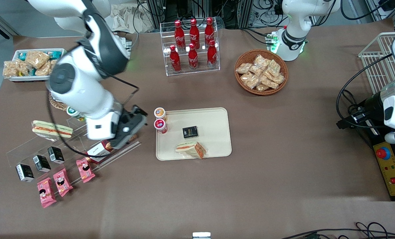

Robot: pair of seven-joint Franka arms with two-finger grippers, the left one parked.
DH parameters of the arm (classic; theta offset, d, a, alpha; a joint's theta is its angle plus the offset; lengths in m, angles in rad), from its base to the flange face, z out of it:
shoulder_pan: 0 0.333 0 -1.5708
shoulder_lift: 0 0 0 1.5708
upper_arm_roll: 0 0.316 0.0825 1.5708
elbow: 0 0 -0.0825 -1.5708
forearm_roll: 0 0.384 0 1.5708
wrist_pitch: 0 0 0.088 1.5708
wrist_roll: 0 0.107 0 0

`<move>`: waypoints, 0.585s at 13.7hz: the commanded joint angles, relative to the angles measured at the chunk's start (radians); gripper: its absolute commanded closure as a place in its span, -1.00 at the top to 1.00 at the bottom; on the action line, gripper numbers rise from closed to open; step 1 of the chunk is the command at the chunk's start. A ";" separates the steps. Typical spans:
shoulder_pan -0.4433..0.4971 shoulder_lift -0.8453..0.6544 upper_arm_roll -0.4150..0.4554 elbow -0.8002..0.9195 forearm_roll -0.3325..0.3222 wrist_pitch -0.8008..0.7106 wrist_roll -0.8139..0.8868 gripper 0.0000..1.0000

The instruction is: Place sandwich on tray

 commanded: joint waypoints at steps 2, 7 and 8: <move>-0.126 -0.097 0.009 -0.006 0.027 -0.141 0.149 1.00; -0.279 -0.149 0.006 0.063 -0.046 -0.333 0.228 1.00; -0.296 -0.169 0.006 0.064 -0.073 -0.336 0.228 1.00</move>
